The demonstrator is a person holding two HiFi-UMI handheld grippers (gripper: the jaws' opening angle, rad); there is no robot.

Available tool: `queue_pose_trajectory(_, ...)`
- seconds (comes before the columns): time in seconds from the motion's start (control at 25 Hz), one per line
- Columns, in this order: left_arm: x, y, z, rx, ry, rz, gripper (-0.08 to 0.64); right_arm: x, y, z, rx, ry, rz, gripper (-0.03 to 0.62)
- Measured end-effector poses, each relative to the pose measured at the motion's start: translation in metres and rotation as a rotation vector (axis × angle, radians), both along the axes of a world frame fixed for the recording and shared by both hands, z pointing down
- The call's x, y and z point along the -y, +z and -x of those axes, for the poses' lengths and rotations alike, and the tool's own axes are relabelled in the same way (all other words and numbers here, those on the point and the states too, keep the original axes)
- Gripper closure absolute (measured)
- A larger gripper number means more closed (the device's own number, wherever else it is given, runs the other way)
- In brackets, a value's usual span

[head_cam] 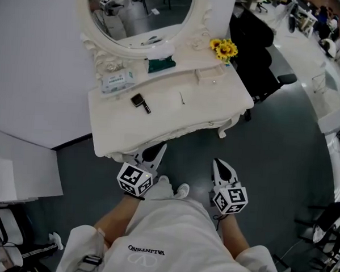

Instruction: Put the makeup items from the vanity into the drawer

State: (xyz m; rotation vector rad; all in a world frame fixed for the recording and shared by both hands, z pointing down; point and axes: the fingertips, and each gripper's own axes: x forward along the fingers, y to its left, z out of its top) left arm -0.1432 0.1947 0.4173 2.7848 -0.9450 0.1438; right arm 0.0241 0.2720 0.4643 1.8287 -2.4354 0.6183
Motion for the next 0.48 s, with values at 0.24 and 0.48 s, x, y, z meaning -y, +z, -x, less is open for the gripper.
queue_pose_trajectory(0.24,0.022,0.009,-0.020,0.015,-0.003,0.024,0.558,0.020,0.004,-0.007,0.001,-0.012,0.015,0.581)
queue_pose_trajectory(0.48,0.061,0.019,-0.034,0.023,-0.004,0.043,0.558,0.052,0.009,-0.014,-0.006,-0.014,0.026,0.581)
